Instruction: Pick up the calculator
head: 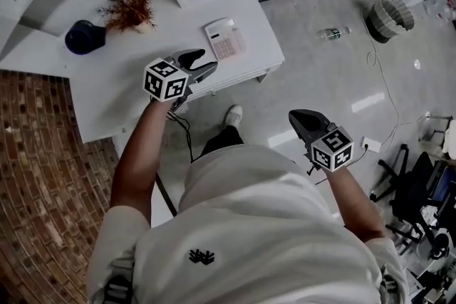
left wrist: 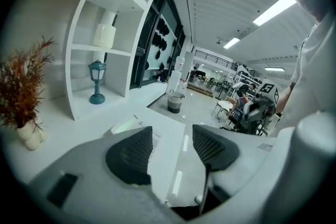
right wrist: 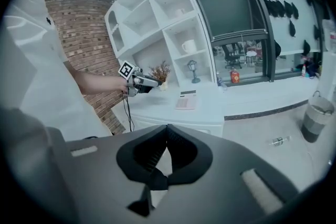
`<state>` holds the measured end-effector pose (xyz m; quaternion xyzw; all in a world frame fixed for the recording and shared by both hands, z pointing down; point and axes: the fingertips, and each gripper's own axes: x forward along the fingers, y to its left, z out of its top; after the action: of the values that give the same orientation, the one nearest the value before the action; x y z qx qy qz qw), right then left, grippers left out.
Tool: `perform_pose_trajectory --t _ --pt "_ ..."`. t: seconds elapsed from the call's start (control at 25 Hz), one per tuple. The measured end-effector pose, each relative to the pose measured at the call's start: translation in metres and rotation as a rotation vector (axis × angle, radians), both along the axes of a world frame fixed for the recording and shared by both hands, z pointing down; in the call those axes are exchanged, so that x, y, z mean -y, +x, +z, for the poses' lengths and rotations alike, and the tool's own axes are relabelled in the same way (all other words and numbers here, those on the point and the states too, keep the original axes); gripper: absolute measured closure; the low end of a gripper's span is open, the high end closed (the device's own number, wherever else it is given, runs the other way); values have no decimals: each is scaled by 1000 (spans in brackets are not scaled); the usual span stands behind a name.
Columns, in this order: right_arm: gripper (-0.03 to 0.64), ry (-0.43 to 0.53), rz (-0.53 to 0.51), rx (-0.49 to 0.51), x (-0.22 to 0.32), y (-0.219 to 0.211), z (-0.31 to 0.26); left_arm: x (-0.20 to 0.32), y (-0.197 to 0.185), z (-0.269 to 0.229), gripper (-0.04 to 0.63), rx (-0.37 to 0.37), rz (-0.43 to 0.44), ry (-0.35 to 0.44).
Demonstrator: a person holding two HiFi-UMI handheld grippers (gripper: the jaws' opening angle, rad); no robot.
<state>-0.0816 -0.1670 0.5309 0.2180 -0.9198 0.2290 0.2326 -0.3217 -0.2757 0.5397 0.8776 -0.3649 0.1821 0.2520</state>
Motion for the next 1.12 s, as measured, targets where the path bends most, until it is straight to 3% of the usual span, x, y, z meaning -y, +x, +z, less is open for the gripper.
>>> perform_pose_trajectory --t 0.44,0.92,1.12 --pt "604 -20 206 -40 49 -27 5 114 -50 64 350 6 77 -97" --pt "604 -74 376 -100 51 1 14 164 -33 124 350 -70 127 -225" --pt "604 -89 402 -137 44 12 19 167 -22 140 368 -102 145 -276"
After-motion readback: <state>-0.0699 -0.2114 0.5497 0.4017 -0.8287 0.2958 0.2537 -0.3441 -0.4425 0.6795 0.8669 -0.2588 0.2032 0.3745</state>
